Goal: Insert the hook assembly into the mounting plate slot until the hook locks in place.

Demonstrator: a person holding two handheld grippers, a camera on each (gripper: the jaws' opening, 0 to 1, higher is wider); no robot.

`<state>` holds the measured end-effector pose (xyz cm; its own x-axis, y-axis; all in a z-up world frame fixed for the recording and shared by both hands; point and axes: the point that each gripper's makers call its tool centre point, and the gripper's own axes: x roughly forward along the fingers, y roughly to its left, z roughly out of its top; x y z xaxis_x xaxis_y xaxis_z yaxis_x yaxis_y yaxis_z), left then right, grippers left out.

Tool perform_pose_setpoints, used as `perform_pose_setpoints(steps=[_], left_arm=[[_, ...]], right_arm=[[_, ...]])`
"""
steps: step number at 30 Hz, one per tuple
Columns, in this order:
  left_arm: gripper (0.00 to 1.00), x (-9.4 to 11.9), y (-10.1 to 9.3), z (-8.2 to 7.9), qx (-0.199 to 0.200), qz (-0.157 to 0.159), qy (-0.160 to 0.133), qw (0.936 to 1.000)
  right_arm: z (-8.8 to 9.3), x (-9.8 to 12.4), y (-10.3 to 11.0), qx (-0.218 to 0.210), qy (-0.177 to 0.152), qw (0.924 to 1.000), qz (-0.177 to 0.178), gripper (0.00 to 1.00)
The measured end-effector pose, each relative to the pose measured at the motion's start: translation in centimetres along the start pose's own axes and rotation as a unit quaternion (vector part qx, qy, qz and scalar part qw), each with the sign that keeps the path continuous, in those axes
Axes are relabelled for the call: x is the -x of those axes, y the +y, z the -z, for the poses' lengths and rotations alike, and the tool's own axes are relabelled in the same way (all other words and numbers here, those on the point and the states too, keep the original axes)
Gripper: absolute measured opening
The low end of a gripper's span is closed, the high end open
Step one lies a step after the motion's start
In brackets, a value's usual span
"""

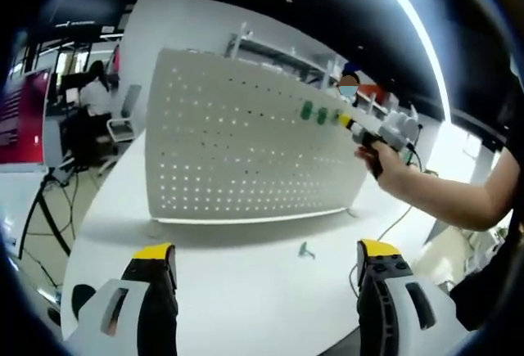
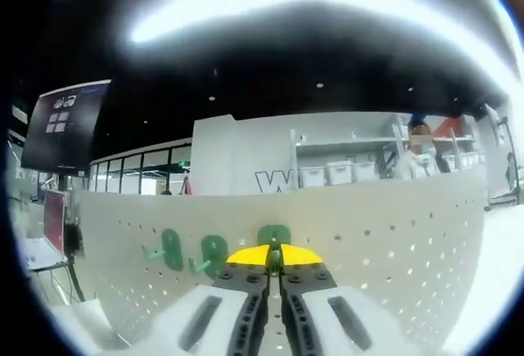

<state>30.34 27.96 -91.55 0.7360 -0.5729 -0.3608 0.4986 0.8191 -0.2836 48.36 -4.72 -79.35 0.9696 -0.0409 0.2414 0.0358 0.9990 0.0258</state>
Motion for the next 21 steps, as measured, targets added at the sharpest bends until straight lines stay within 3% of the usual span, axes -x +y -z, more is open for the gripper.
perform_pose_setpoints(steps=[11,16,18,21], left_arm=[[0.92,0.0,0.4,0.2,-0.005,-0.008,0.006,0.9999],[0.92,0.0,0.7,0.2,0.000,-0.012,0.003,0.9999],[0.92,0.0,0.7,0.3,0.002,-0.013,0.004,0.9999],[0.92,-0.1,0.6,0.7,0.004,-0.012,0.005,0.9999]], right_arm=[[1.0,-0.5,-0.1,-0.010,-0.002,0.9999,0.005,0.00],[1.2,-0.6,-0.1,0.010,-0.003,0.9999,0.006,0.00],[1.4,-0.8,-0.2,0.047,0.012,0.9988,0.003,0.00],[1.3,-0.9,-0.4,0.033,0.009,0.9994,-0.002,0.00]])
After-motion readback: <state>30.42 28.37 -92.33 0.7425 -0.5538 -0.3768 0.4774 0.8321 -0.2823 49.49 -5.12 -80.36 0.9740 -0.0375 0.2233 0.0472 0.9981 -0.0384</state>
